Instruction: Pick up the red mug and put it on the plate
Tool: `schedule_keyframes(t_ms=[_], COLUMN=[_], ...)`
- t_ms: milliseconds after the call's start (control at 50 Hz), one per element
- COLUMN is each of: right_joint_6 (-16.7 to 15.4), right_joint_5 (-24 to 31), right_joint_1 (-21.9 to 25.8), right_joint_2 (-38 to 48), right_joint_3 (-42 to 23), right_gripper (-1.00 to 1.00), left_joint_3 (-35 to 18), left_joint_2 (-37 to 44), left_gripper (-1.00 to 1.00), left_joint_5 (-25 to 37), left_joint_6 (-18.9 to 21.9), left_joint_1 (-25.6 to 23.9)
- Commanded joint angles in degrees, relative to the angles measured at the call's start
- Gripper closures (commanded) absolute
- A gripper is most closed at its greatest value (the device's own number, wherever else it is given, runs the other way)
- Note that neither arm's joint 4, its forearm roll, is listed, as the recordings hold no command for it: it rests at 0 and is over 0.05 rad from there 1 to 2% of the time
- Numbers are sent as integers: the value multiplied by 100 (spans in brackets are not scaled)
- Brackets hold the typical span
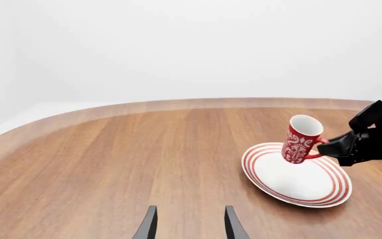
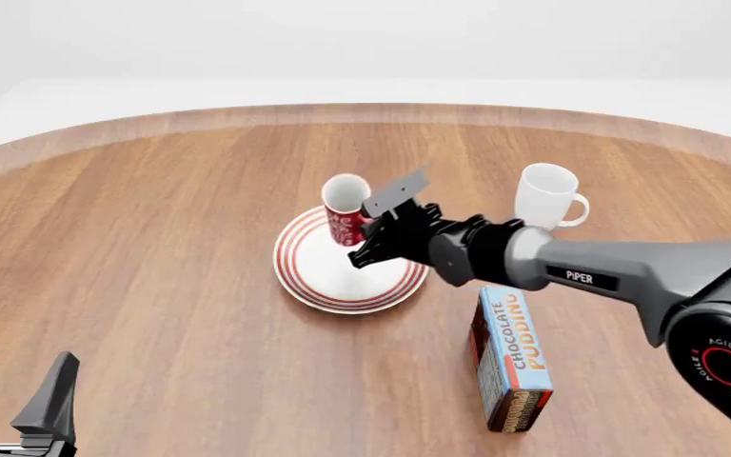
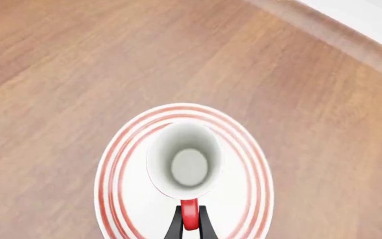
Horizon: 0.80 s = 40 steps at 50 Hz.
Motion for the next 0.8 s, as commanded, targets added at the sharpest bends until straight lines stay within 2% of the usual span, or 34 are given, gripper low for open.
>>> schedule_keyframes(t_ms=[20,800], right_joint_6=[70,66], right_joint_5=[-11,-138], right_joint_1=[41,8], right_joint_2=[183,369], right_joint_3=[-135,-32], right_gripper=[100,100], left_joint_3=[0,0], left_joint_2=[0,0], left_gripper=[-100,-100], left_joint_5=[0,0], left_joint_6=[0,0], left_joint_1=[0,0])
